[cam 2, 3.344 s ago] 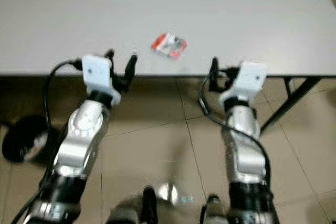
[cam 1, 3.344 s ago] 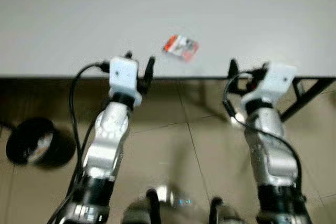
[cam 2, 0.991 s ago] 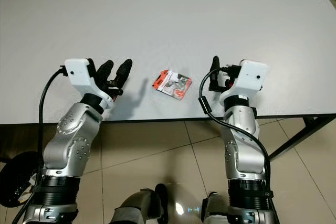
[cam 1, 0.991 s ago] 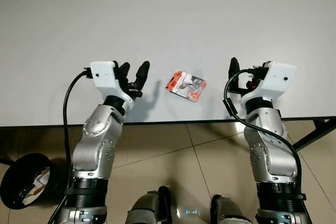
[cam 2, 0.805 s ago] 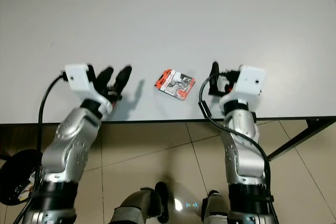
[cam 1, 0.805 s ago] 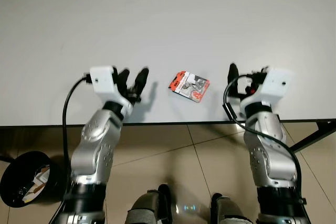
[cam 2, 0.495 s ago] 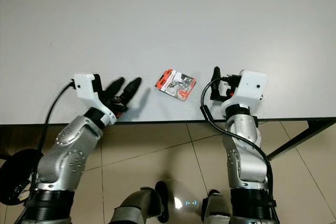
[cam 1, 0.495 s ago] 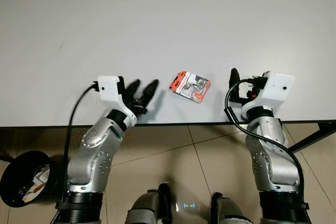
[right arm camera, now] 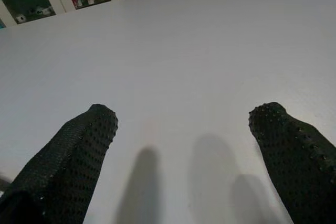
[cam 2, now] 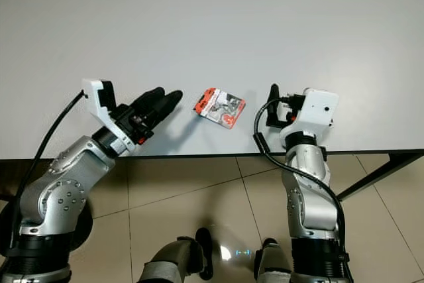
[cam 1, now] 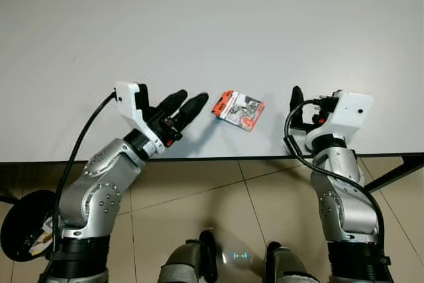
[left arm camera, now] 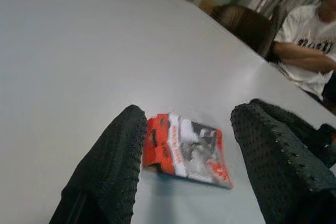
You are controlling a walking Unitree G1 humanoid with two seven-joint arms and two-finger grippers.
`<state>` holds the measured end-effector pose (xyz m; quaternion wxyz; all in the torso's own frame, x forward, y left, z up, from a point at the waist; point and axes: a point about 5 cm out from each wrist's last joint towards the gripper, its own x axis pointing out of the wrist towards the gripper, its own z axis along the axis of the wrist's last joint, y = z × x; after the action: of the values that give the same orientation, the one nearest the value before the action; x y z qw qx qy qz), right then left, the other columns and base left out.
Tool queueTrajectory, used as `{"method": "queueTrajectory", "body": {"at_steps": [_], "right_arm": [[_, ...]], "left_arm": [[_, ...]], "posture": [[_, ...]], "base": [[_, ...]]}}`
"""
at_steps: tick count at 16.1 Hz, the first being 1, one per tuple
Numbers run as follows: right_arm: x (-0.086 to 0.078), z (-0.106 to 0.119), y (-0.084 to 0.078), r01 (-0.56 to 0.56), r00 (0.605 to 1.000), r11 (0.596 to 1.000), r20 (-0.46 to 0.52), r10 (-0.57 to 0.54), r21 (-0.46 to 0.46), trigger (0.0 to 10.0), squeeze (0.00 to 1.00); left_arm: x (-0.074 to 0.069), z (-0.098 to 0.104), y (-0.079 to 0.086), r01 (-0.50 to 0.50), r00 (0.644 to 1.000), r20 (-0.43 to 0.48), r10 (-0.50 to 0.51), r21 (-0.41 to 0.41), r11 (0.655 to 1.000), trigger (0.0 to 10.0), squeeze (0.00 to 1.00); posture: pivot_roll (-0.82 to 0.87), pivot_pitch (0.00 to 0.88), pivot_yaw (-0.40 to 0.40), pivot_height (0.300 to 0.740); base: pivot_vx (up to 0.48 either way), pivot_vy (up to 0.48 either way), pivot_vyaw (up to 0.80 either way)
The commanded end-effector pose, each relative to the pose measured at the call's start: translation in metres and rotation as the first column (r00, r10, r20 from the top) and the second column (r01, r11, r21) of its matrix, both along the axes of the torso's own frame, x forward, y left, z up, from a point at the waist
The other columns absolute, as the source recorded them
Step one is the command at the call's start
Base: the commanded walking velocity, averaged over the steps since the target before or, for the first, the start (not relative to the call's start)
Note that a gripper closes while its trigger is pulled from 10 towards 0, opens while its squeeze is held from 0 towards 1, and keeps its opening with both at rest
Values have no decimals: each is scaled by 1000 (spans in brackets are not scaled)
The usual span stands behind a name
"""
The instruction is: Picking trash to rubbish bin
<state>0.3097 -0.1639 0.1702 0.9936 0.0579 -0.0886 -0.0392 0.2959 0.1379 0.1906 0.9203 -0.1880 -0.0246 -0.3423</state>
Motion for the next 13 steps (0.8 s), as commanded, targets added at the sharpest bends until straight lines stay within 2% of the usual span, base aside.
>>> {"method": "queueTrajectory", "body": {"at_steps": [1,4,8,13], "right_arm": [[-2,-1,3,-8,1000,1000,-6,8,1,10000,0],[-2,-1,4,-9,1000,1000,-10,9,2,10000,0],[-1,-3,6,-15,1000,1000,-16,15,9,10000,0],[-1,-4,7,-18,1000,1000,-18,18,12,10000,0]], "left_arm": [[0,-9,5,0,998,-57,2,31,1000,10000,0],[0,-8,13,-5,996,-84,7,29,1000,10000,0],[-13,-20,35,69,985,-157,-67,7,998,10000,0],[-17,-26,35,102,978,-182,-104,-18,995,10000,0]], "posture": [[39,284,151,740],[44,286,156,740],[56,287,163,740],[59,288,164,740]], "base": [[0,0,0],[0,0,0],[0,0,0],[0,0,0]]}}
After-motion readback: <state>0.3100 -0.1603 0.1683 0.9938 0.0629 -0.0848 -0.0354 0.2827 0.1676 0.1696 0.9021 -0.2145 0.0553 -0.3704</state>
